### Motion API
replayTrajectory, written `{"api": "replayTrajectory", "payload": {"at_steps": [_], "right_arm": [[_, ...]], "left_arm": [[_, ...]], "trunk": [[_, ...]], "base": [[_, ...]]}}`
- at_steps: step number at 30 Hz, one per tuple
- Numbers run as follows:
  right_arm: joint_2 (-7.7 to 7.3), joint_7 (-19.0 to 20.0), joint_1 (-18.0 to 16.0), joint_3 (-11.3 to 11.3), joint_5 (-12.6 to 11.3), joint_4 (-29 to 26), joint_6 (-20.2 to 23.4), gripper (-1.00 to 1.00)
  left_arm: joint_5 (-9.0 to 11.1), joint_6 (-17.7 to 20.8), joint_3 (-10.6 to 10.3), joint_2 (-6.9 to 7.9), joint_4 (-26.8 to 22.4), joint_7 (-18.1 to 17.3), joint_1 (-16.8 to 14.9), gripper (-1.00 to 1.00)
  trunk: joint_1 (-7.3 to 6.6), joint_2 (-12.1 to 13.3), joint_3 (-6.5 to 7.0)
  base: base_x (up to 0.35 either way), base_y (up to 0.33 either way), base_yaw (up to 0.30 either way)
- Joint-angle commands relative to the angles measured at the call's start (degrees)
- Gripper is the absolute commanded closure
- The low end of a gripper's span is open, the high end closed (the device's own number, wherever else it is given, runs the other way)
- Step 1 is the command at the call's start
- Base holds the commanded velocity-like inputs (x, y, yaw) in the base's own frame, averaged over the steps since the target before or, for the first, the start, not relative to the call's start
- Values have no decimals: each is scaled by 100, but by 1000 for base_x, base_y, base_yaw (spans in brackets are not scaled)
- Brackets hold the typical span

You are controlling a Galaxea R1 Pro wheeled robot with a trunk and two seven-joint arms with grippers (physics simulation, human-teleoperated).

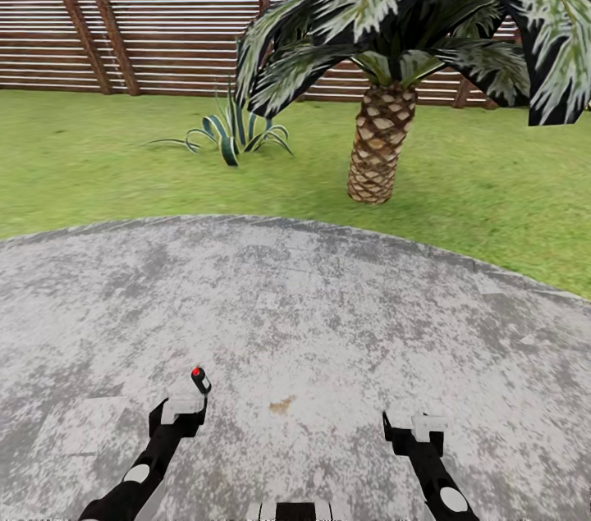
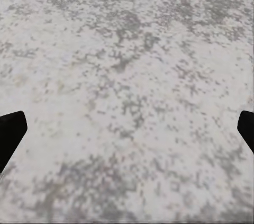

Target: Pick up the pesticide atomizer in the garden and spray insectifuge to fully cover both potted plants in the garden.

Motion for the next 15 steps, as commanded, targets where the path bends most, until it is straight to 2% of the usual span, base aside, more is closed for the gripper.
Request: {"api": "replayTrajectory", "payload": {"at_steps": [1, 15], "right_arm": [[0, -16, -3, 2, 7, 4, -16, -100], [6, -16, -2, 2, 7, 4, -16, -100]], "left_arm": [[7, -18, 0, 0, 4, -3, -1, -100], [7, -15, 0, 0, 4, -3, -2, -100]], "trunk": [[1, -3, -36], [37, -22, -475]], "base": [[0, 0, 0], [0, 0, 0]]}}
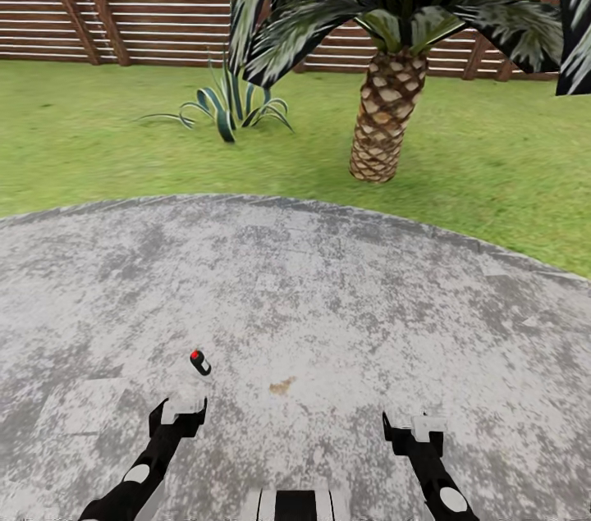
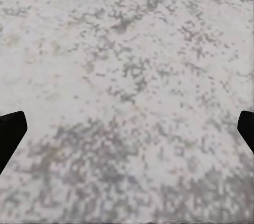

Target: Pick up the pesticide atomizer in the garden and spray insectifuge to fully cover both potted plants in the garden.

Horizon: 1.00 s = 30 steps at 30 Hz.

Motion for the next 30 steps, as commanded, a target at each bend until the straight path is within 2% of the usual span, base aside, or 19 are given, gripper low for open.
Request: {"api": "replayTrajectory", "payload": {"at_steps": [1, 18, 26, 30], "right_arm": [[0, -16, -2, 2, 7, 4, -16, -100], [0, -16, -3, 2, 7, -5, -16, -100], [0, -14, 0, 2, 7, -5, -16, -100], [0, -16, -1, 2, 7, -5, -16, -100]], "left_arm": [[7, -18, 0, 0, 4, -3, -2, -100], [7, -21, 0, -7, 4, -3, -3, -100], [7, -19, 0, -8, 4, -8, 0, -100], [7, -21, 0, -8, 4, -4, 0, -100]], "trunk": [[1, -3, -36], [45, -26, -568], [45, -26, -624], [45, -26, -627]], "base": [[0, 0, 0], [0, 0, 0], [12, -1, 0], [232, -53, 0]]}}
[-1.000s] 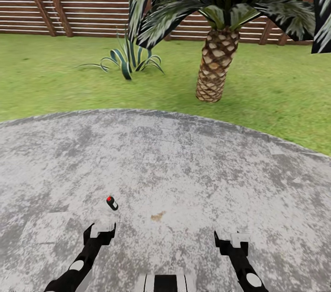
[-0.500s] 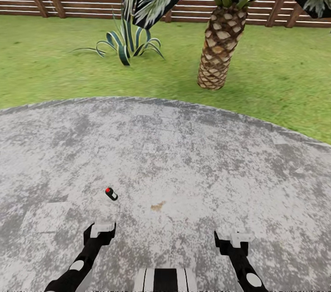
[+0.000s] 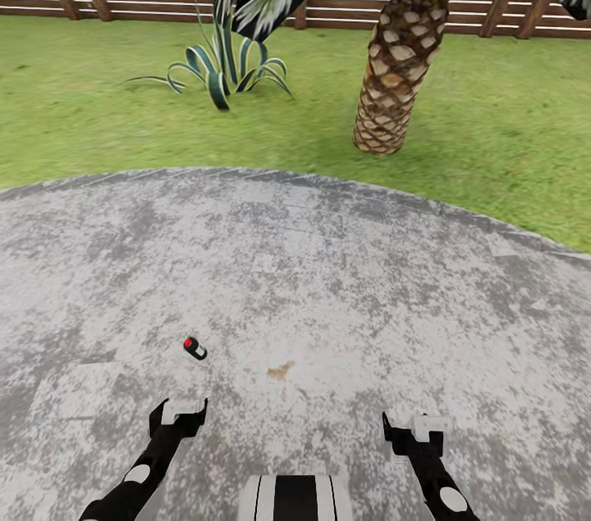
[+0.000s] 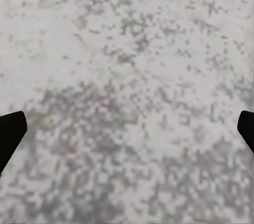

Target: Pick up the pesticide atomizer in the garden and spray insectifuge to fully cover both potted plants in the garden.

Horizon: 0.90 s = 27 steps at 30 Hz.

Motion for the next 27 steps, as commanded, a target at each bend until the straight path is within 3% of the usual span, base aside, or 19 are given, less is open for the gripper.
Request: {"api": "replayTrajectory", "payload": {"at_steps": [1, 6, 16, 27], "right_arm": [[0, -17, -2, 3, 6, 5, -17, -100], [0, -17, -1, 3, 6, 5, -17, -100], [0, -16, -2, 4, 6, 11, -17, -100], [0, -17, -1, 3, 6, 5, -17, -100]], "left_arm": [[7, -18, 0, 1, 4, -2, -2, -100], [7, -18, 0, 1, 4, -2, -3, -100], [7, -18, 0, 1, 4, -2, -4, -100], [18, -18, 0, 1, 4, 42, -2, -100]], "trunk": [[2, -1, -4], [2, -1, -4], [2, -1, -4], [2, -1, -4]], "base": [[299, -78, 0], [252, -61, 0], [27, -6, 0], [155, 0, 132]]}}
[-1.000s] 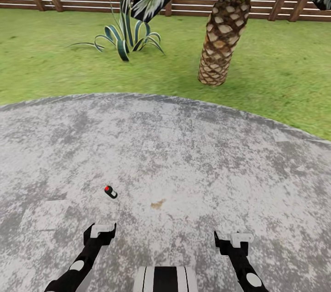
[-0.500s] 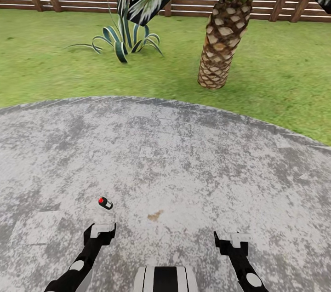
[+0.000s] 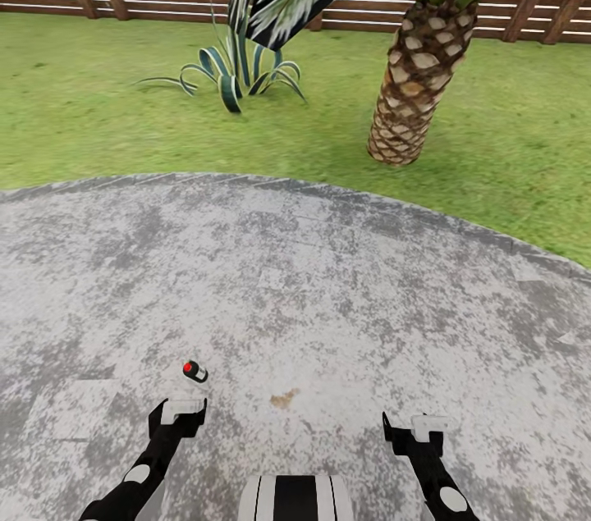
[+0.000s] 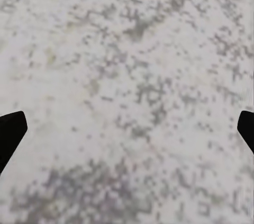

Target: Pick up the pesticide atomizer in the garden and spray insectifuge to fully cover both potted plants in the garden.

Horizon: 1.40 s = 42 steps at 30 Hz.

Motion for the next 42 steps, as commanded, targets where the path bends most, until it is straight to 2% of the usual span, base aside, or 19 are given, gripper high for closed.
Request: {"api": "replayTrajectory", "payload": {"at_steps": [1, 20, 28, 42], "right_arm": [[0, -16, -5, 2, 6, 3, -16, -100], [0, -11, -2, 2, 6, 3, -16, -100], [0, -9, -3, 2, 6, 3, -16, -100], [0, -8, -5, 2, 6, 3, -16, -100]], "left_arm": [[7, -18, 0, 0, 5, 2, -2, -100], [8, -16, 0, 0, 9, 5, -4, -100], [10, -17, 0, 0, 10, 11, -3, -100], [8, -17, 0, 0, 13, 11, -2, -100]], "trunk": [[-1, -1, -3], [-1, -1, -3], [-1, -1, -3], [-1, -1, -3]], "base": [[16, 0, 8], [64, 0, 1], [169, 0, 0], [10, 0, 0]]}}
